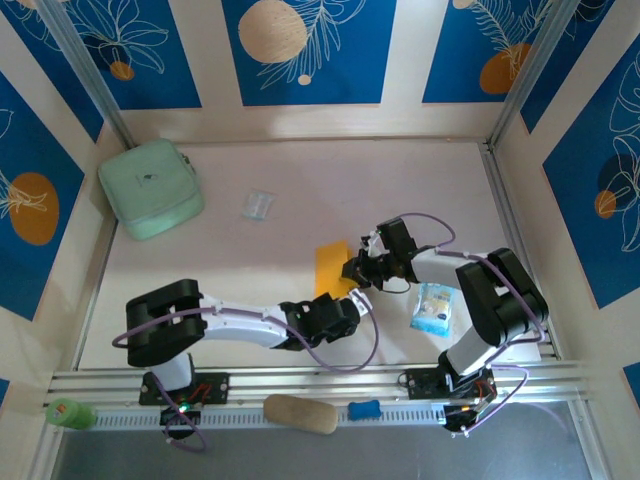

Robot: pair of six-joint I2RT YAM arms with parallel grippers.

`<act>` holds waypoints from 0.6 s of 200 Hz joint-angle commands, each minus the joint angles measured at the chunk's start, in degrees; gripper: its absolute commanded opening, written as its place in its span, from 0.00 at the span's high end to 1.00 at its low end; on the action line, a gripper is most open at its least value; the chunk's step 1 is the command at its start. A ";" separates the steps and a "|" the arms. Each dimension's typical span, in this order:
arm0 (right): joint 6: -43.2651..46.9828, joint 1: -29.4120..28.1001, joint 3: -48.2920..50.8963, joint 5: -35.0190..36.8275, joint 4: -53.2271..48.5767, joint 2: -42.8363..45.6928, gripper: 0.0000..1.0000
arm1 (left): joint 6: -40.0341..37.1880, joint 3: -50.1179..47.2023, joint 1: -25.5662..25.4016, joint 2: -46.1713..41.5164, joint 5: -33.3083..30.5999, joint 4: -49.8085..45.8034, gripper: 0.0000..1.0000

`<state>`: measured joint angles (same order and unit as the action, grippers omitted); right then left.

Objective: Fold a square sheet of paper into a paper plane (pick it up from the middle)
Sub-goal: Fold the triangle a second time at the center of the table.

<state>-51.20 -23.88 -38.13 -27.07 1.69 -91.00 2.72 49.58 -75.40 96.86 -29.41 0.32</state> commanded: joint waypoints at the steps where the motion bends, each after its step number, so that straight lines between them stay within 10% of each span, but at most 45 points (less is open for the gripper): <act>1: 0.20 0.65 1.23 0.67 -2.15 2.39 0.81 | 2.94 0.53 0.48 -1.43 2.30 -0.84 1.00; 47: 2.18 3.23 3.53 6.10 -7.58 8.54 0.63 | 9.00 -2.75 8.57 -6.56 21.51 2.21 1.00; 120: 1.67 5.09 7.23 8.18 -11.51 17.07 0.61 | 19.78 -5.94 21.72 -5.21 49.17 11.94 1.00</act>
<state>-49.52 -18.72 -32.64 -19.55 -6.79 -75.81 17.37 44.95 -55.66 90.91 8.73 7.57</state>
